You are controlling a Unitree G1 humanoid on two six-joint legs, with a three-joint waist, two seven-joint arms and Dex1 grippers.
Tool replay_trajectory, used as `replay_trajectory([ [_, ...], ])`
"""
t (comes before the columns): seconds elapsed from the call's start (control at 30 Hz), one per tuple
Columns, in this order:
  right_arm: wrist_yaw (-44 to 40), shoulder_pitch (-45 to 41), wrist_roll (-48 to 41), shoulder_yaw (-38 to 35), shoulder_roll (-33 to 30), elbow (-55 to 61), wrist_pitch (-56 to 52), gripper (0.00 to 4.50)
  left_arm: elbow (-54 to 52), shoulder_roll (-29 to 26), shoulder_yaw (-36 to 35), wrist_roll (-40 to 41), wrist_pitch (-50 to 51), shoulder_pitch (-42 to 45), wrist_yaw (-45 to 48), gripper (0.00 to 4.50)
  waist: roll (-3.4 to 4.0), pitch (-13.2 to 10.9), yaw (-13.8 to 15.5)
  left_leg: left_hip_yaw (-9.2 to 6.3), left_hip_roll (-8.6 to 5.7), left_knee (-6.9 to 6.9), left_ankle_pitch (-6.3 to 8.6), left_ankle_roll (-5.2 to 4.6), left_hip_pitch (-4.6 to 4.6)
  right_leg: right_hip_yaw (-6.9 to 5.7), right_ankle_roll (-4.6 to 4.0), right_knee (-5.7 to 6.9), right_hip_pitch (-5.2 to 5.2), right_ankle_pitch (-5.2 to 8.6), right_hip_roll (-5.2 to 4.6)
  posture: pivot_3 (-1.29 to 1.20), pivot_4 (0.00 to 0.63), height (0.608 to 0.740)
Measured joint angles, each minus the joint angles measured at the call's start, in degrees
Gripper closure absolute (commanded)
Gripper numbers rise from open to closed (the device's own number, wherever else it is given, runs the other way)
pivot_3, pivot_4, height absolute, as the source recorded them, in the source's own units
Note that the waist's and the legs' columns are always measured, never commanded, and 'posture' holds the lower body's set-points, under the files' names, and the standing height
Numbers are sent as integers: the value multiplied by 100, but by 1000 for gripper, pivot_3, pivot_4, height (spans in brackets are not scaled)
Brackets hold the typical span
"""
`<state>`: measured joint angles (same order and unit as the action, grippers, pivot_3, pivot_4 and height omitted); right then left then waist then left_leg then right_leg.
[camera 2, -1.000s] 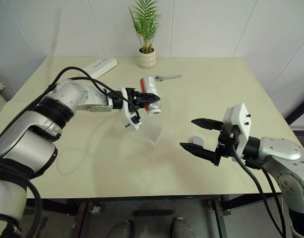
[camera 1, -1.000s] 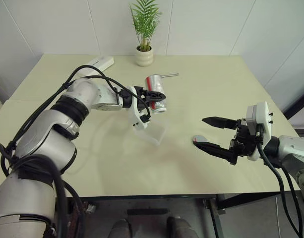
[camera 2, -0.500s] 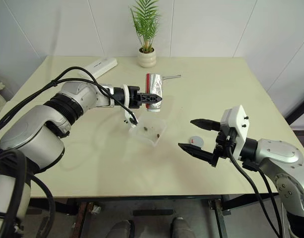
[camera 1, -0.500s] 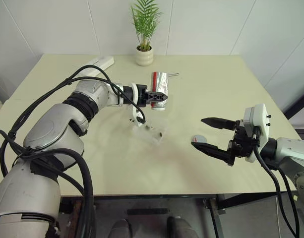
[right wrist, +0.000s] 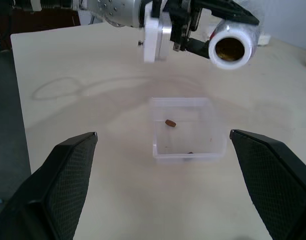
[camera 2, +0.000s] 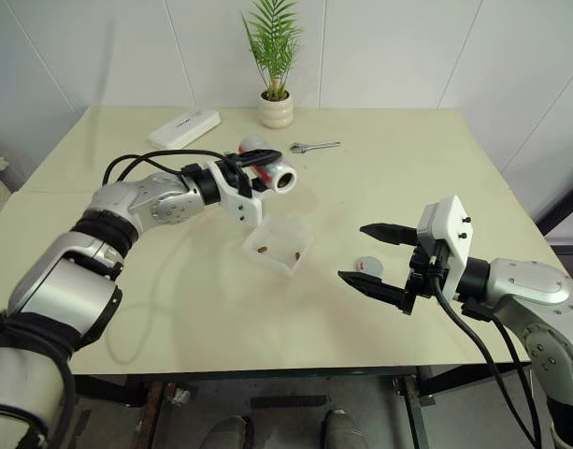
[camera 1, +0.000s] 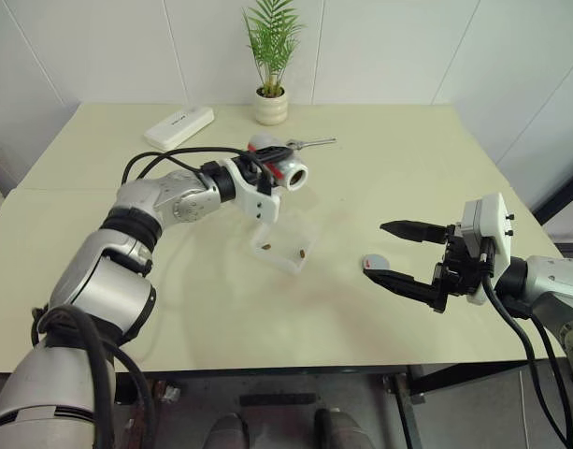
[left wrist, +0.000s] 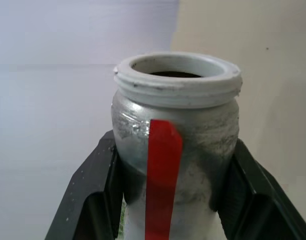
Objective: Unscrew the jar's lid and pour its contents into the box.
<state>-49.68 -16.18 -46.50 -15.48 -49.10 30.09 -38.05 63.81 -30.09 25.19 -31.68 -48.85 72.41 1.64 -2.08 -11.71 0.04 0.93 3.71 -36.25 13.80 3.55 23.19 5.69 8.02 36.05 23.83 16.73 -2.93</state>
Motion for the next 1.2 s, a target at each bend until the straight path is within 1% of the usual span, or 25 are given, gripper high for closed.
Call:
replay_trajectory([
  [0.03,-31,-80,0,1,-4,-59,0,24,-86,86,-368,588,193,-260,529,2499,0,0,-4,0,0,-3,0,0,0,0,0,3,0,0,0,0,150,740],
  [0.07,-52,-104,1,1,-35,-97,0,24,-138,126,-572,957,367,-430,885,2499,0,0,-11,-1,2,-7,0,-1,0,0,1,7,0,-1,1,0,150,740],
  [0.13,-125,-128,3,5,-69,-145,0,24,-279,244,-1089,1696,823,-738,1528,2499,0,0,-13,-4,2,-12,-1,-2,1,0,1,14,1,-1,2,0,150,740],
  [0.2,-222,-205,7,18,-96,-215,0,24,-396,408,-1720,2543,1508,-971,2086,2499,0,0,-22,-3,2,-19,-1,-3,0,0,1,23,0,-1,3,0,150,740],
  [0.3,-346,-273,15,27,-158,-337,0,24,-585,542,-2602,3638,2575,-1278,2666,2499,0,0,-35,-6,2,-32,-1,-4,-4,1,1,41,0,-1,4,0,150,740],
  [0.37,-425,-272,15,32,-161,-359,0,24,-753,541,-2928,4024,3066,-1455,2907,2499,0,0,-33,-10,2,-39,-2,-5,-4,1,1,47,0,-1,4,0,150,740],
  [0.53,-794,-212,62,54,-305,-484,13,24,-1152,540,-3336,4551,3929,-1816,3483,2499,0,0,-30,-12,2,-73,3,-11,-1,1,6,48,-12,-5,4,0,150,740],
  [0.67,-1003,-131,112,54,-327,-596,64,24,-1416,530,-3442,4690,4309,-2004,3770,2499,0,0,-30,-13,2,-80,4,-13,-2,1,5,46,-15,-14,4,0,150,740],
  [0.93,-1086,-133,221,54,-327,-692,163,24,-1648,387,-3296,4468,4494,-2377,4068,2499,0,0,-83,-14,3,-77,4,-13,-2,1,2,44,-15,-17,5,0,150,740],
  [1.0,-1086,-141,254,57,-326,-710,175,0,-1648,386,-3246,4418,4494,-2407,4114,1782,0,0,-82,-14,3,-78,4,-13,-1,1,2,42,-15,-17,4,0,150,740],
  [1.03,-1085,-155,259,74,-326,-716,177,0,-1648,385,-3244,4399,4494,-2407,4115,1576,0,0,-83,-15,3,-77,4,-13,-1,1,2,41,-15,-17,4,0,150,740],
  [1.2,-1086,-251,270,167,-326,-780,188,0,-1648,365,-3246,4370,4502,-2403,4122,23,0,0,-120,-15,3,-75,5,-14,-1,1,1,39,-15,-17,4,0,150,740],
])
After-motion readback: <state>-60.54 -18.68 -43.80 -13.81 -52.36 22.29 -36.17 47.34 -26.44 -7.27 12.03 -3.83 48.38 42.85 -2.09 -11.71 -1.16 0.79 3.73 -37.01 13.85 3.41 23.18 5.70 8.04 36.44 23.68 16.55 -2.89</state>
